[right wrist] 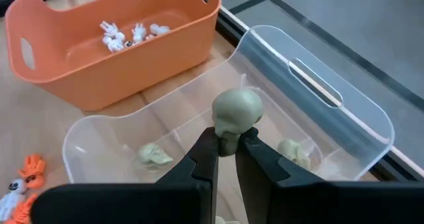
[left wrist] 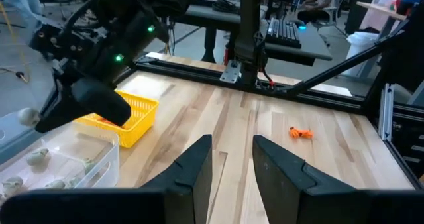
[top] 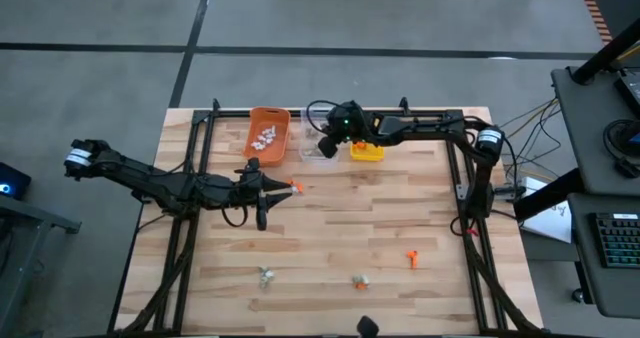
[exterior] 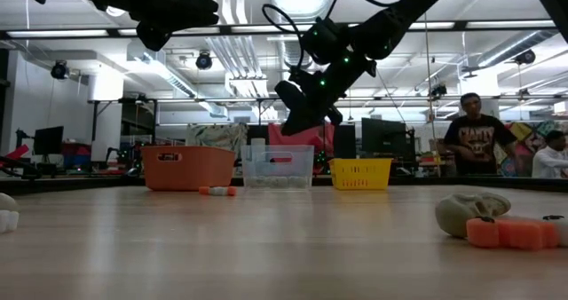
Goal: Sort Halloween decoration
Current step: Put the gray skull toy into the transparent bin, then put the white skeleton toy into the orange bin
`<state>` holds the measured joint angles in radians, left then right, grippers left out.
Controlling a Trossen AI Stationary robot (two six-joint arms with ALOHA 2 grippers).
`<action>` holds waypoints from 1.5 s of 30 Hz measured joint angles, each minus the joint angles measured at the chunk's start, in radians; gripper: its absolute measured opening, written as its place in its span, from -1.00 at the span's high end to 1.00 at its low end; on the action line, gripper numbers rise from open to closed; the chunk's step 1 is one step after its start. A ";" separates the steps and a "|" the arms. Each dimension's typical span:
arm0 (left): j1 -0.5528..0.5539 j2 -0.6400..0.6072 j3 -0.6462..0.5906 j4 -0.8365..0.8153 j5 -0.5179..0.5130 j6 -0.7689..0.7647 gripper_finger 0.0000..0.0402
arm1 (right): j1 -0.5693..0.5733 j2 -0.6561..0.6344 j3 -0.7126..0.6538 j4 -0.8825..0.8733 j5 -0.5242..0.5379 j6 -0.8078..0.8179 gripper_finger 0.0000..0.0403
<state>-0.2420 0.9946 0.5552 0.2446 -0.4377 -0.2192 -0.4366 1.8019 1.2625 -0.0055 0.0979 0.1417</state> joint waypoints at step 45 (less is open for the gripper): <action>0.000 0.002 -0.001 -0.096 -0.026 -0.201 0.55 | 0.294 -0.064 0.005 -0.012 0.001 -0.030 0.41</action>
<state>-0.2424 0.9962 0.5547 0.1486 -0.4633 -0.4205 -0.1422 1.7383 1.2678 -0.0175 0.0993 0.1116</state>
